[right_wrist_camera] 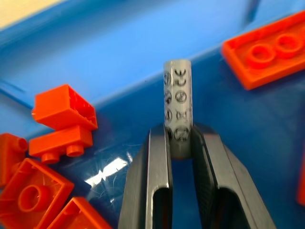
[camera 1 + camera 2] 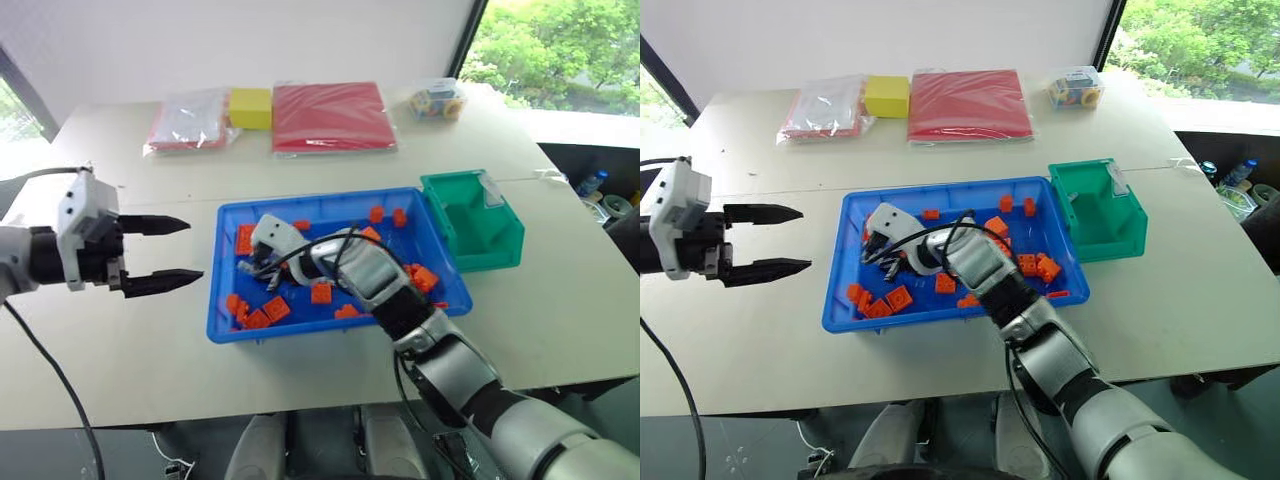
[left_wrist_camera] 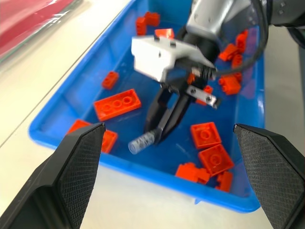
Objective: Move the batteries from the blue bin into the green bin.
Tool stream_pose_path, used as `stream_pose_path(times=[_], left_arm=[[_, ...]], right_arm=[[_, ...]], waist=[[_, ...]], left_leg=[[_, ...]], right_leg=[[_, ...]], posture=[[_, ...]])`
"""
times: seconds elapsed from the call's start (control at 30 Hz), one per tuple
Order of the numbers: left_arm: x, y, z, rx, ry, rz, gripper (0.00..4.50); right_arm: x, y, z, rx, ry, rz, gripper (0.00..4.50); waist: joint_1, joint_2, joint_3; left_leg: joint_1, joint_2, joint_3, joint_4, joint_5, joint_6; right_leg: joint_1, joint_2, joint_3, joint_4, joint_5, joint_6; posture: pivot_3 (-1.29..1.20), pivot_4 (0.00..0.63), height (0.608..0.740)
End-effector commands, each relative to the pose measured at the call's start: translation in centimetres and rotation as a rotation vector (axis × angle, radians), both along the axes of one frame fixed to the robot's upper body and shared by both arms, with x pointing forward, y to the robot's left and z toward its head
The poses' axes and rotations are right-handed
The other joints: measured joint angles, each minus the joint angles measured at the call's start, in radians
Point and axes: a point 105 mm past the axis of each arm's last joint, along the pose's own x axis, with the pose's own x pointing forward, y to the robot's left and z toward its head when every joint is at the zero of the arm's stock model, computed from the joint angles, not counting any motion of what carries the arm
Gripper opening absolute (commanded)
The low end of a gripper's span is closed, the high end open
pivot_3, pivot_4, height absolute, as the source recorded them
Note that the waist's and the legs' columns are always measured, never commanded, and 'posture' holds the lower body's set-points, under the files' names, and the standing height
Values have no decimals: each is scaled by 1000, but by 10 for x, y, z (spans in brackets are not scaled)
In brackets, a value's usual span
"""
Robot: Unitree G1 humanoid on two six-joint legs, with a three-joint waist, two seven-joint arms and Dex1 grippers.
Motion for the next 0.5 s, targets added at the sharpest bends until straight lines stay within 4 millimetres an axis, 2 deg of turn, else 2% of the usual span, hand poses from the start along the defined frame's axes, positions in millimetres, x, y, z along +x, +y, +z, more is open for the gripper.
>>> stream_pose_path(times=[0.03,0.17,0.27,0.4,0.5], left_arm=[[-7,-15,5,-16,-11,-71,4500],[-4,-24,4,-59,-16,-85,4500],[0,-29,1,-71,-19,-92,4500],[8,-38,2,-94,-32,-116,4500],[13,-43,4,-105,-45,-133,4500]], right_arm=[[1,-54,65,129,-116,-123,74],[8,-147,105,168,-207,-436,74],[2,-210,112,126,-252,-643,74],[-7,-257,102,55,-262,-794,74],[-5,-276,93,20,-282,-889,74]], waist=[[11,0,0],[14,-1,0],[16,-1,0],[13,-1,0],[5,-1,0]], left_leg=[[-1,0,0,0,0,0],[0,0,0,-1,0,0],[0,0,1,-1,0,1],[0,1,4,-1,0,2],[2,2,7,0,-1,2]], right_leg=[[0,0,0,-1,0,0],[1,0,0,-1,0,0],[1,0,0,-2,0,0],[2,0,0,-2,0,0],[1,0,1,-2,0,0]], posture=[[0,150,736],[0,150,736],[0,150,736],[0,150,736],[0,150,736]])
